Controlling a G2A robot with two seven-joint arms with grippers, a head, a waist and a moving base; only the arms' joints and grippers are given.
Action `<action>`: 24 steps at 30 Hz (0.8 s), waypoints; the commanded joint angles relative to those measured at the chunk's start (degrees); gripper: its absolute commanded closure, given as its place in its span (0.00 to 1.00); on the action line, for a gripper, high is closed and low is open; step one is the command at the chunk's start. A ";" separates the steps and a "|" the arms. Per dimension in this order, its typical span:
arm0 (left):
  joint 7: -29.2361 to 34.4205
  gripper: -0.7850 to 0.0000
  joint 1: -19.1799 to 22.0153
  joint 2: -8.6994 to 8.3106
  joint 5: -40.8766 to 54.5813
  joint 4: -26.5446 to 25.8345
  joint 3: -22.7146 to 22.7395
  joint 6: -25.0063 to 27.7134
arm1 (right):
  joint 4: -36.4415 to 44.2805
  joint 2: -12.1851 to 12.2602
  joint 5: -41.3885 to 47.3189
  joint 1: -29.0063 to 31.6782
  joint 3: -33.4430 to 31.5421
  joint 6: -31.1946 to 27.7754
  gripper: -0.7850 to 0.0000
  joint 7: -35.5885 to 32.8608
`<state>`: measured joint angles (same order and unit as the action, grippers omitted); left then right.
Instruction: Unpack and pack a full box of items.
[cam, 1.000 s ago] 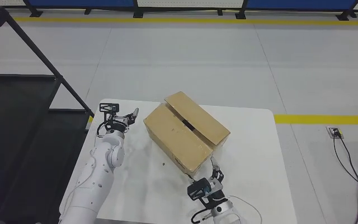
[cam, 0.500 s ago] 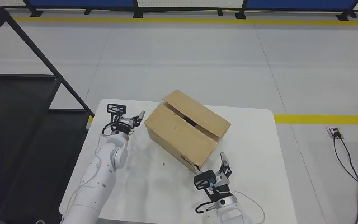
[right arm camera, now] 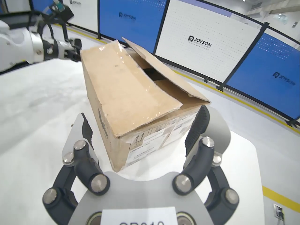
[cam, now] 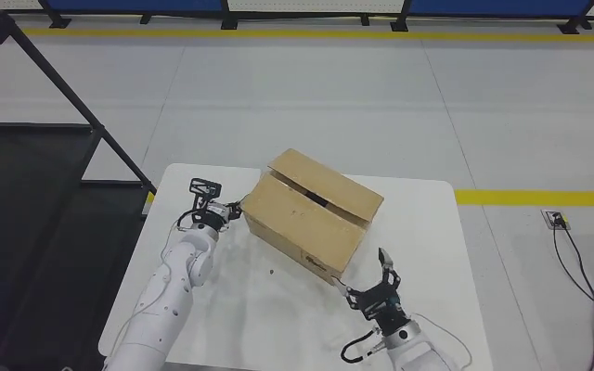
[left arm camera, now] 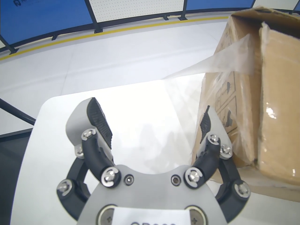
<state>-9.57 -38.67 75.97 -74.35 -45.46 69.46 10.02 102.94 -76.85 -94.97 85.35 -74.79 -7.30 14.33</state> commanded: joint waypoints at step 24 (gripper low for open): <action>-0.11 0.00 -8.97 -2.23 -3.71 -9.67 2.42 9.16 | 3.73 1.82 11.89 2.85 -9.72 -11.69 0.00 7.14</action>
<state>-9.87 -47.25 73.84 -77.96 -54.61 71.73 18.94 106.74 -75.08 -83.64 88.23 -84.28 -18.51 21.25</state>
